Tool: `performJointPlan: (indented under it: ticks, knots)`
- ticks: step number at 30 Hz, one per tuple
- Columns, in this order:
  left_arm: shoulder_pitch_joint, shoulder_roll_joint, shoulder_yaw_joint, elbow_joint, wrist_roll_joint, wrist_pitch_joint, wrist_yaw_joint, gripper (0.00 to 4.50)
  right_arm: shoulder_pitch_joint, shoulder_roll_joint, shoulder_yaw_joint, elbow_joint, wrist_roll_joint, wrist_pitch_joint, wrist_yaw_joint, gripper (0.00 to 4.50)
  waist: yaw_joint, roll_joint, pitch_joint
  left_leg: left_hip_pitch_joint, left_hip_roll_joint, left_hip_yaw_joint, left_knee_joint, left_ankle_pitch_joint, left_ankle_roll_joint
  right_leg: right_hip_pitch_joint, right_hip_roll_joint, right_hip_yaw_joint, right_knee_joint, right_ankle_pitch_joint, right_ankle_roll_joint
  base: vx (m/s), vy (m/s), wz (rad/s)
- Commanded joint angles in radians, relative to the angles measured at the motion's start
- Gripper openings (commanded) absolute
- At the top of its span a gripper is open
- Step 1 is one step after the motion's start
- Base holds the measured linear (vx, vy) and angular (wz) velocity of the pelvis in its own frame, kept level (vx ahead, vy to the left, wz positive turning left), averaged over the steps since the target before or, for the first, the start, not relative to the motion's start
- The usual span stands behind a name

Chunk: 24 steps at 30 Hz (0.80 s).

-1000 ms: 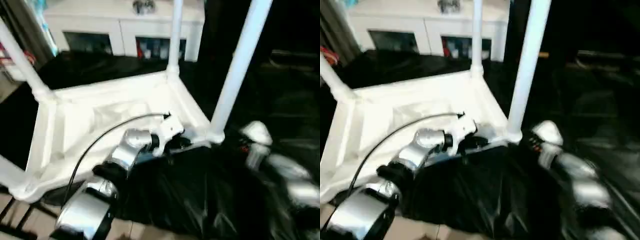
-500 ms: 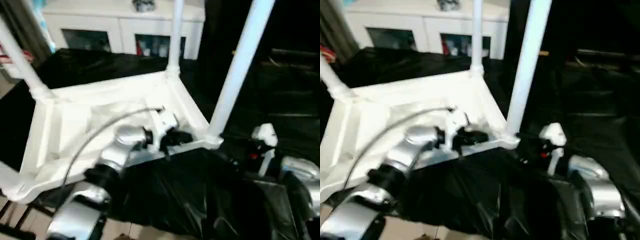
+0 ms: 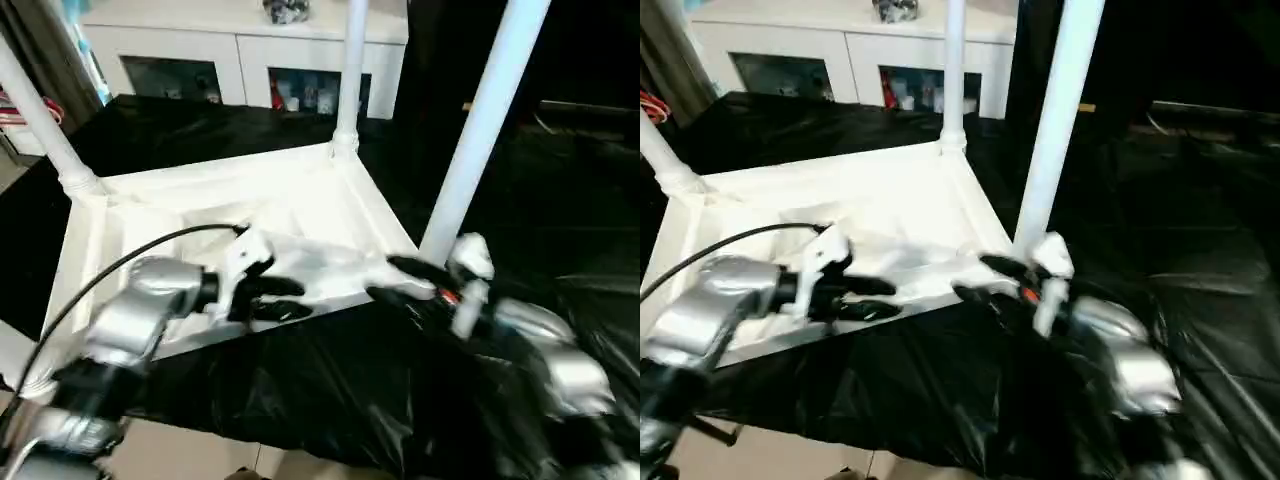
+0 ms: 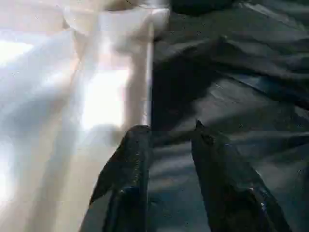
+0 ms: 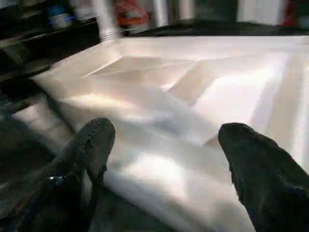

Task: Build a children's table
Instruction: Rotate leg to tighten

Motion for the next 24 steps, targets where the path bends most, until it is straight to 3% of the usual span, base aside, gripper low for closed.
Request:
performJointPlan:
  ticks: [1, 2, 3, 4, 8, 9, 10, 12, 16, 19, 21, 24]
  knots:
    - [0.011, 0.021, -0.013, -0.050, -0.015, 0.045, -0.008, 2.03, -0.028, 0.018, -0.011, 0.058, -0.024, -0.019, -0.069, 3.91, -0.008, -0.003, -0.058, 0.020, 0.023, -0.008, -0.074, -0.156, 0.016, 0.040, -0.042, 0.040, -0.052, -0.196, -0.228, 0.000, 0.000, 0.00]
    - [0.018, 0.029, -0.019, -0.065, -0.020, 0.062, -0.011, 2.03, -0.040, 0.031, -0.010, 0.077, -0.025, -0.021, -0.084, 3.91, -0.008, -0.003, -0.058, 0.016, 0.023, -0.009, -0.075, -0.157, 0.013, 0.043, -0.044, 0.040, -0.048, -0.191, -0.229, 0.000, 0.000, 0.00]
    - [0.024, 0.037, -0.030, -0.080, -0.021, 0.079, -0.016, 2.38, -0.063, 0.052, -0.014, 0.113, -0.034, -0.031, -0.125, 3.91, -0.009, -0.002, -0.058, 0.017, 0.023, -0.009, -0.076, -0.161, 0.011, 0.042, -0.044, 0.040, -0.049, -0.198, -0.225, 0.000, 0.000, 0.00]
    - [0.032, 0.047, -0.047, -0.104, -0.018, 0.112, -0.015, 2.38, -0.112, 0.097, -0.033, 0.183, -0.035, -0.043, -0.204, 3.91, -0.011, -0.003, -0.057, 0.019, 0.021, -0.008, -0.075, -0.171, 0.003, 0.040, -0.042, 0.040, -0.051, -0.213, -0.220, 0.000, 0.000, 0.00]
    - [0.034, 0.048, -0.055, -0.107, -0.010, 0.121, -0.007, 2.46, -0.140, 0.125, -0.049, 0.222, -0.034, -0.053, -0.252, 3.91, -0.017, -0.002, -0.056, 0.017, 0.019, -0.009, -0.075, -0.186, -0.007, 0.041, -0.041, 0.043, -0.052, -0.227, -0.210, 0.000, 0.000, 0.00]
    - [0.029, 0.045, -0.075, -0.079, 0.031, 0.108, 0.033, 2.67, -0.191, 0.172, -0.088, 0.295, -0.028, -0.091, -0.328, 3.91, -0.017, -0.003, -0.058, 0.018, 0.018, -0.009, -0.075, -0.183, -0.007, 0.042, -0.041, 0.042, -0.050, -0.221, -0.207, 0.000, 0.000, 0.00]
    - [0.029, 0.045, -0.075, -0.079, 0.031, 0.108, 0.033, 2.83, -0.191, 0.172, -0.088, 0.295, -0.028, -0.091, -0.328, 3.91, -0.024, -0.001, -0.058, 0.016, 0.018, -0.011, -0.076, -0.184, -0.011, 0.041, -0.043, 0.043, -0.050, -0.223, -0.209, 0.000, 0.000, 0.00]
    - [0.022, 0.044, -0.099, -0.041, 0.075, 0.082, 0.076, 2.87, -0.246, 0.210, -0.140, 0.372, -0.005, -0.122, -0.417, 3.91, -0.029, -0.002, -0.059, 0.015, 0.017, -0.012, -0.075, -0.179, -0.013, 0.043, -0.042, 0.042, -0.049, -0.219, -0.206, 0.000, 0.000, 0.00]
    - [0.020, 0.040, -0.111, -0.034, 0.082, 0.076, 0.101, 3.31, -0.305, 0.224, -0.212, 0.466, 0.034, -0.172, -0.503, 3.91, -0.031, 0.000, -0.062, 0.016, 0.017, -0.010, -0.072, -0.180, -0.011, 0.042, -0.040, 0.042, -0.043, -0.188, -0.218, 0.000, 0.000, 0.00]
    - [0.020, 0.038, -0.113, -0.041, 0.076, 0.080, 0.105, 3.34, -0.319, 0.220, -0.225, 0.495, 0.031, -0.190, -0.529, 3.91, -0.029, -0.001, -0.062, 0.015, 0.016, -0.009, -0.071, -0.172, -0.009, 0.044, -0.040, 0.041, -0.042, -0.183, -0.220, 0.000, 0.000, 0.00]
    - [0.020, 0.031, -0.109, -0.039, 0.079, 0.069, 0.117, 3.71, -0.334, 0.214, -0.241, 0.530, 0.027, -0.215, -0.544, 3.91, -0.028, -0.001, -0.063, 0.017, 0.016, -0.008, -0.070, -0.169, -0.006, 0.042, -0.040, 0.041, -0.042, -0.176, -0.221, 0.000, 0.000, 0.00]
    - [0.019, 0.026, -0.110, -0.033, 0.078, 0.054, 0.125, 3.84, -0.364, 0.190, -0.284, 0.591, 0.038, -0.244, -0.570, 3.91, -0.027, -0.003, -0.063, 0.016, 0.016, -0.007, -0.069, -0.169, 0.000, 0.043, -0.039, 0.041, -0.042, -0.177, -0.223, 0.000, 0.000, 0.00]
